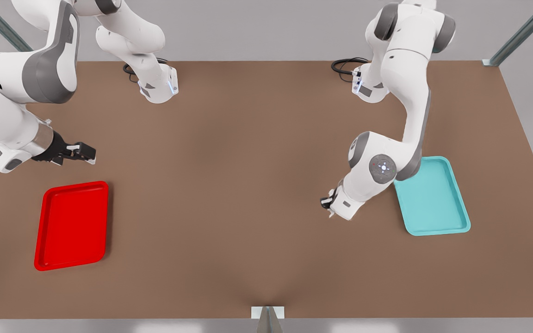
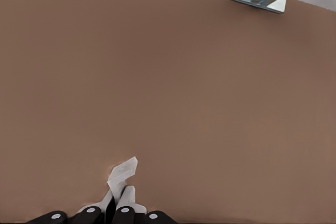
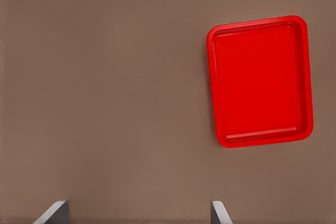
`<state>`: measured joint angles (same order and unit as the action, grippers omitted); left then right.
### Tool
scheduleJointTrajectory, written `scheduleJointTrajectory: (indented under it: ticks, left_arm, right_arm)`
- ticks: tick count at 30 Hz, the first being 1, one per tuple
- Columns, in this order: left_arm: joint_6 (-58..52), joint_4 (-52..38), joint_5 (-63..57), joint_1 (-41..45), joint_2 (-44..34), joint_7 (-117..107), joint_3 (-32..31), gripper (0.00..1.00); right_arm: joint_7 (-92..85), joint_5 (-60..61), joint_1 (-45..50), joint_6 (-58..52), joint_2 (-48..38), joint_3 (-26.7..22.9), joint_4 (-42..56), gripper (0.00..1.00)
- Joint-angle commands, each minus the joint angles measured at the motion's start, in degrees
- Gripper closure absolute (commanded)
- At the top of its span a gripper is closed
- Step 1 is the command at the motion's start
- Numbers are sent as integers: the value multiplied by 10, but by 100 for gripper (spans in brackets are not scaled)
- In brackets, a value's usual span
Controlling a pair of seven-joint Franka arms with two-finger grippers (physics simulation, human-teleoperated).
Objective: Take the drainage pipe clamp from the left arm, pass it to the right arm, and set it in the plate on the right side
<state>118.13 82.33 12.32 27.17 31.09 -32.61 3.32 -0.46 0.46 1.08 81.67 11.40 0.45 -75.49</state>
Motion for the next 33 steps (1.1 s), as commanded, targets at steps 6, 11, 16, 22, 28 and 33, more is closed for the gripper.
scheduleJointTrajectory:
  ticks: [6,11,16,22,28,33]
  left_arm:
    - [161,-42,12,75,21,-1347,-2,79]
    - [202,-81,13,124,61,-1533,-2,79]
    - [230,-81,38,137,72,-1574,-2,79]
    - [256,-103,37,162,87,-1601,-3,79]
    - [260,-113,46,165,88,-1613,-10,79]
    - [262,-113,46,164,93,-1614,-17,79]
  right_arm:
    - [-11,24,10,12,1,39,3,0]
    - [103,23,97,73,39,42,3,0]
    - [174,24,146,116,60,44,1,0]
    - [259,75,147,165,64,87,-21,0]
    - [324,68,197,256,107,93,-33,0]
    - [324,47,198,303,112,94,-70,0]
